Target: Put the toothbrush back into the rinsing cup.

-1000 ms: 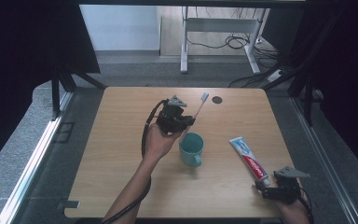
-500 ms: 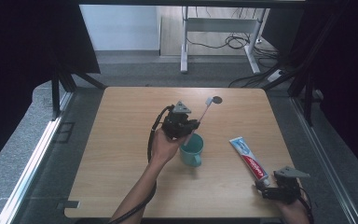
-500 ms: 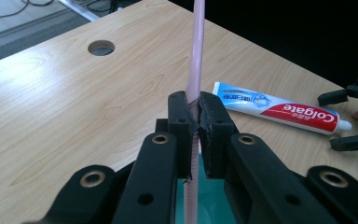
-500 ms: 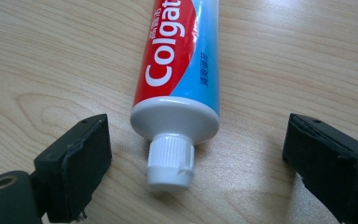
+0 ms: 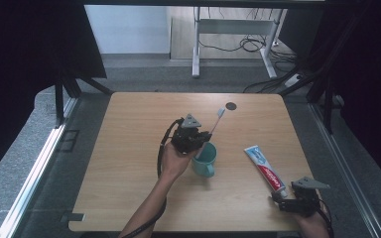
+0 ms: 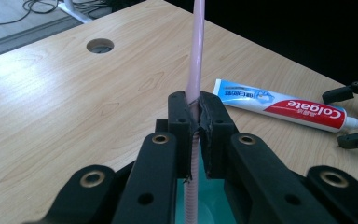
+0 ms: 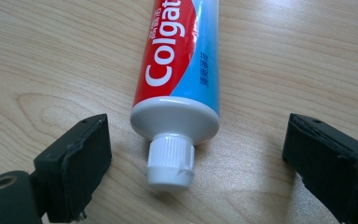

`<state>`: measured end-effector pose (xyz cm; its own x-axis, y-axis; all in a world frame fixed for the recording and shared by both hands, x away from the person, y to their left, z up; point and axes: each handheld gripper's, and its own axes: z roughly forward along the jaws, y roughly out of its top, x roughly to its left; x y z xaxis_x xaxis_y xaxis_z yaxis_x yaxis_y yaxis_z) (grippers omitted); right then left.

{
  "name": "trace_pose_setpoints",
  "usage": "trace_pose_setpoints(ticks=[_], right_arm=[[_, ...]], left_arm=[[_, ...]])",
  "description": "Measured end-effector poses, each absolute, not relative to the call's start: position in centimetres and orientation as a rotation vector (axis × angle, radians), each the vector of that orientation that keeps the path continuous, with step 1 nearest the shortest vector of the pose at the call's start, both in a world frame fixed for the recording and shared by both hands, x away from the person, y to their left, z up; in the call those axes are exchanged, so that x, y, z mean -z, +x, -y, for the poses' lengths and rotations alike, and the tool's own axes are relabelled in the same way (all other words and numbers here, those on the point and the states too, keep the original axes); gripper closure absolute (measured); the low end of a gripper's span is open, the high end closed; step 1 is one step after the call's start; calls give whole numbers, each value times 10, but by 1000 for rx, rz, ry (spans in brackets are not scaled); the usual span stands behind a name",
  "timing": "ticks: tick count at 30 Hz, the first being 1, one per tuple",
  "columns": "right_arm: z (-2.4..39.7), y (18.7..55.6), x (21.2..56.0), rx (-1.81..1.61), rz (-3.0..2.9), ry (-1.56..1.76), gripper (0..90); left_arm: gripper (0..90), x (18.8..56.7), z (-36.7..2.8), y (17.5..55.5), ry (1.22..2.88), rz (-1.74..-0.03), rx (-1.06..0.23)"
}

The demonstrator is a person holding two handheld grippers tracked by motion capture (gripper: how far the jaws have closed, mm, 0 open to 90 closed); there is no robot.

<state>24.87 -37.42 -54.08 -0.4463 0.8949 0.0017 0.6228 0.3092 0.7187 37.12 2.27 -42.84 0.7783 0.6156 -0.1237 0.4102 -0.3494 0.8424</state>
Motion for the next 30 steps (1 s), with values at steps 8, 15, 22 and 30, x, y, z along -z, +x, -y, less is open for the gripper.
trace_pose_setpoints(ticks=[8, 15, 22, 30], right_arm=[[374, 249, 541, -926, -2183, 1352, 74], [374, 249, 541, -926, -2183, 1353, 74], [374, 249, 541, -926, -2183, 1352, 74], [374, 249, 541, -926, -2183, 1351, 74]], left_arm=[[841, 444, -24, 369, 1994, -779, -257], [841, 450, -25, 367, 1999, -788, -249], [842, 456, -23, 367, 2011, -794, -244], [842, 460, -22, 365, 2022, -795, -251]])
